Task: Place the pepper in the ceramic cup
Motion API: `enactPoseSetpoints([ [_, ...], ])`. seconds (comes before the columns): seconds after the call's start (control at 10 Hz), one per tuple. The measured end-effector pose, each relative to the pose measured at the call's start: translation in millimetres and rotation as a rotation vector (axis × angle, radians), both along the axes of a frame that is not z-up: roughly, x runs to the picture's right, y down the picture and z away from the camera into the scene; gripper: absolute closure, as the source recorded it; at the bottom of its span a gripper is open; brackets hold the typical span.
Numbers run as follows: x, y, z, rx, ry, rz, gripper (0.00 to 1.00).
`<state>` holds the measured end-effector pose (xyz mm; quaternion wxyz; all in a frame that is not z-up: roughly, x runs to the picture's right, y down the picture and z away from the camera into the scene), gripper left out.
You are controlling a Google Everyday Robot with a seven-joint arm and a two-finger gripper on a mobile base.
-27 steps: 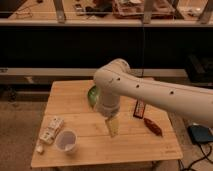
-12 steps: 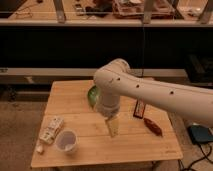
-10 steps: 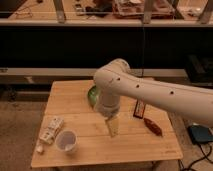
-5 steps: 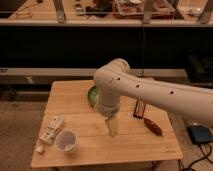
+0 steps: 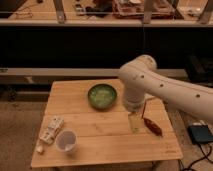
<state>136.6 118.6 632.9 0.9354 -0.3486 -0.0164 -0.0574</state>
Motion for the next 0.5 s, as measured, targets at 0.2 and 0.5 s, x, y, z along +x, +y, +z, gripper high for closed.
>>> enactPoseSetpoints([
  [0.2,66,19,-9.4,0.06,0.111,0.073,0.2],
  [0.5,111,42,-20.3,0.079,0.186,0.131,0.2],
])
